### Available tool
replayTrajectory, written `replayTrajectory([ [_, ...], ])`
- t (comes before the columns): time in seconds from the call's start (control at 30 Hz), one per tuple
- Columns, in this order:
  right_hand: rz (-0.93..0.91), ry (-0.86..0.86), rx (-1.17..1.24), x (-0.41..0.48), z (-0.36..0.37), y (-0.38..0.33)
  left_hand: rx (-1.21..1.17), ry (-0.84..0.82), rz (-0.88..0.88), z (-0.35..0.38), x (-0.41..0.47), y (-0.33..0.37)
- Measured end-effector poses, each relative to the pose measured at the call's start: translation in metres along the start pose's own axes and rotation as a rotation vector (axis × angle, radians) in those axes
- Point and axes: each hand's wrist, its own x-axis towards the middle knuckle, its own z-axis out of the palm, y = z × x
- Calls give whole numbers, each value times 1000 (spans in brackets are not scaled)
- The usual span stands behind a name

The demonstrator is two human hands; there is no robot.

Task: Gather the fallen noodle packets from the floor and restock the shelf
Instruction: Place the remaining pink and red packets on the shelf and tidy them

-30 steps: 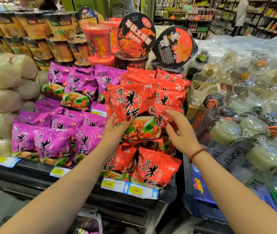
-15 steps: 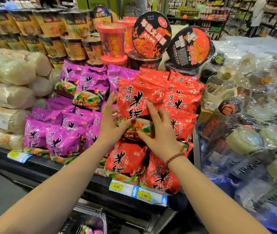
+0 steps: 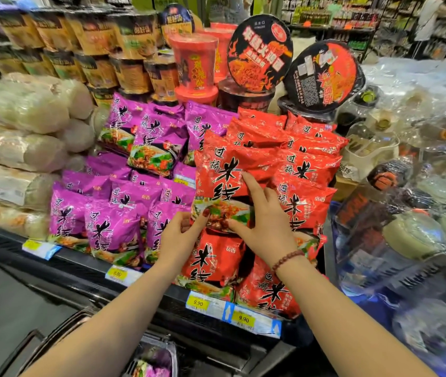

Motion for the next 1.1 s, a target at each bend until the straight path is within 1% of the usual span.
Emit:
replayTrajectory([
  [0.1,28,9,51,3,-1,-3,11,-7,-21,-3,0,3],
  [0.23,45,44,59,2,-5,-5,49,-115,-3,-7,-2,-4],
  [0.3,51,73,65,0,-8,-7,95,-139,97,-10,-5,-13],
  [0.4,55,91,46,-7,-9,-8,246,-67,299,-13,-4,-18],
  [0.43,56,93,47,-9,-9,-8,239,-64,343,-13,-2,-14],
  [0.47,63,91,61,-11,-10,-8,179,-90,350,-14,1,-8],
  [0.5,76,86,85,-13,-11,-7,63,-141,302,-16,4,1],
  [0.57,98,80,126,-17,-12,-4,-212,-231,146,-21,16,19],
  [0.63,116,75,144,-20,-14,-1,-359,-225,40,-28,34,37],
  [0.7,123,72,143,-22,-14,0,-376,-241,17,-31,50,58],
  [0.8,143,52,148,-22,-14,-1,-233,-344,21,-23,63,85],
  [0.87,140,55,141,-22,-14,-2,-183,-355,39,-14,69,95],
  [1.0,110,71,137,-25,-15,-4,-256,-201,93,1,81,98],
  [1.1,77,69,86,-23,-18,-5,-369,-157,101,16,87,112],
])
